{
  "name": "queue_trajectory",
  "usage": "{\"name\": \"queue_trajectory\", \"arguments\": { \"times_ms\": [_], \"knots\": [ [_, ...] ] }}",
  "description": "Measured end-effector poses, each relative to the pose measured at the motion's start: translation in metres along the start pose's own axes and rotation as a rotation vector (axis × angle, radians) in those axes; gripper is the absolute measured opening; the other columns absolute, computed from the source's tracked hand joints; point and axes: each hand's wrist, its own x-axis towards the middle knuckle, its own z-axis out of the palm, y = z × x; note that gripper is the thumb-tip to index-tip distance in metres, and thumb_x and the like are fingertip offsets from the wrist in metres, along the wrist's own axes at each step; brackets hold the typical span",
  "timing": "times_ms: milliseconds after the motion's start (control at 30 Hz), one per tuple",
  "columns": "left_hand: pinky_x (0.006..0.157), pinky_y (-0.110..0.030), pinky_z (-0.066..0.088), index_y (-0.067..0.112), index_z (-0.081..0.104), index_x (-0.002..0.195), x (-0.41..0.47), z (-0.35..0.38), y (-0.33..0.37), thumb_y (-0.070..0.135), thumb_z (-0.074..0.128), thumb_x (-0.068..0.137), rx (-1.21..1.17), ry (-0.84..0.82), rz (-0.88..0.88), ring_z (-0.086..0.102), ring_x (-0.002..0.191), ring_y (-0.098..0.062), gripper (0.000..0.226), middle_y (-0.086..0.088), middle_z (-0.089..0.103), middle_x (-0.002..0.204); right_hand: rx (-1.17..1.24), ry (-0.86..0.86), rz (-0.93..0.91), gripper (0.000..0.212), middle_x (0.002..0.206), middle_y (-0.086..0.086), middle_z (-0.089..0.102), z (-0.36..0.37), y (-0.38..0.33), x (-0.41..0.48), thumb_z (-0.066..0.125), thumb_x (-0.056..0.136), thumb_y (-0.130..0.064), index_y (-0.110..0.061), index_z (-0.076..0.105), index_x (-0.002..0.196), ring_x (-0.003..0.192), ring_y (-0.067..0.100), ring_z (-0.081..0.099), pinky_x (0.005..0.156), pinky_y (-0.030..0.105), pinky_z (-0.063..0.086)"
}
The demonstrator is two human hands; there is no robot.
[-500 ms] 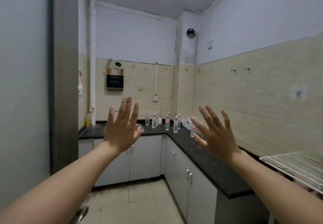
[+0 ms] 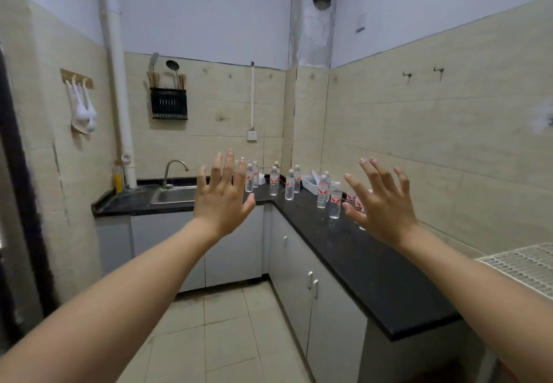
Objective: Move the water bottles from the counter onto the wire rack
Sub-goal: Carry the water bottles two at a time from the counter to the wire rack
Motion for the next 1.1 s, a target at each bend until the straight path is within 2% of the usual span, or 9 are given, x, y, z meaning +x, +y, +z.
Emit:
{"name": "queue_trajectory", "arguments": {
  "times_ms": [133,233,367,567,667,833,933,1033,1100],
  "knots": [
    [0.090,-0.057,0.044,0.006,0.040,0.125,0.018,0.061,-0.004,0.045,0.051,0.071,0.002,-0.057,-0.071,0.030,0.120,-0.033,0.068,-0.024,0.052,0.130,0.055,-0.113,-0.025,0.050,0.128,0.012,0.037,0.078,0.000,0.005,0.038,0.076,-0.048,-0.020,0.046,0.116,0.120,0.029,0.035,0.094,0.047,0.024],
    [0.086,-0.056,0.047,0.005,0.046,0.123,0.016,0.101,-0.017,0.047,0.035,0.073,0.012,-0.147,-0.149,0.041,0.118,-0.036,0.067,-0.025,0.055,0.126,0.150,-0.237,0.027,0.052,0.127,0.017,0.052,0.131,-0.019,0.008,0.041,0.075,-0.047,-0.019,0.048,0.118,0.121,0.029,0.035,0.095,0.048,0.025],
    [0.081,-0.055,0.050,0.005,0.045,0.121,-0.001,0.147,-0.049,0.046,0.040,0.071,0.069,-0.278,-0.193,0.058,0.109,-0.040,0.065,-0.025,0.058,0.122,0.289,-0.387,0.024,0.055,0.119,0.019,0.062,0.193,-0.066,0.012,0.054,0.070,-0.046,-0.017,0.054,0.117,0.119,0.030,0.037,0.092,0.056,0.043],
    [0.080,-0.054,0.050,0.006,0.043,0.123,-0.003,0.218,-0.128,0.046,0.033,0.073,0.118,-0.364,-0.307,0.052,0.111,-0.038,0.065,-0.025,0.058,0.122,0.435,-0.595,0.014,0.062,0.119,0.020,0.063,0.283,-0.152,0.042,0.068,0.067,-0.043,-0.019,0.046,0.120,0.113,0.037,0.058,0.087,0.061,0.044],
    [0.080,-0.055,0.050,0.004,0.047,0.121,0.010,0.258,-0.168,0.046,0.034,0.073,0.088,-0.410,-0.354,0.058,0.108,-0.041,0.065,-0.026,0.059,0.121,0.441,-0.695,0.033,0.053,0.118,0.018,0.064,0.324,-0.189,0.062,0.047,0.074,-0.049,-0.019,0.055,0.118,0.112,0.036,0.059,0.086,0.061,0.045],
    [0.083,-0.055,0.049,0.004,0.050,0.122,0.041,0.333,-0.220,0.048,0.034,0.075,0.010,-0.442,-0.377,0.057,0.112,-0.040,0.066,-0.025,0.057,0.124,0.463,-0.783,0.118,0.062,0.116,0.016,0.065,0.396,-0.232,0.090,0.018,0.091,-0.054,-0.019,0.065,0.112,0.114,0.033,0.057,0.084,0.059,0.047],
    [0.092,-0.057,0.042,0.003,0.047,0.128,0.059,0.378,-0.236,0.049,0.028,0.077,-0.107,-0.433,-0.424,0.048,0.122,-0.042,0.071,-0.027,0.049,0.133,0.458,-0.825,0.175,0.056,0.115,0.016,0.066,0.431,-0.251,0.100,0.028,0.086,-0.053,-0.020,0.066,0.110,0.117,0.030,0.049,0.083,0.058,0.048],
    [0.104,-0.055,0.029,0.006,0.036,0.137,0.070,0.419,-0.236,0.054,0.017,0.075,-0.186,-0.441,-0.446,0.031,0.135,-0.039,0.081,-0.024,0.033,0.146,0.507,-0.893,0.223,0.055,0.116,0.019,0.065,0.464,-0.263,0.096,0.038,0.075,-0.050,-0.017,0.067,0.109,0.114,0.036,0.057,0.081,0.057,0.049],
    [0.108,-0.052,0.024,0.008,0.031,0.140,0.083,0.447,-0.233,0.057,0.012,0.072,-0.271,-0.434,-0.484,0.024,0.139,-0.036,0.086,-0.021,0.027,0.149,0.568,-0.860,0.306,0.055,0.125,0.022,0.058,0.488,-0.268,0.093,0.041,0.078,-0.049,-0.016,0.063,0.116,0.118,0.038,0.055,0.089,0.055,0.045]
  ]
}}
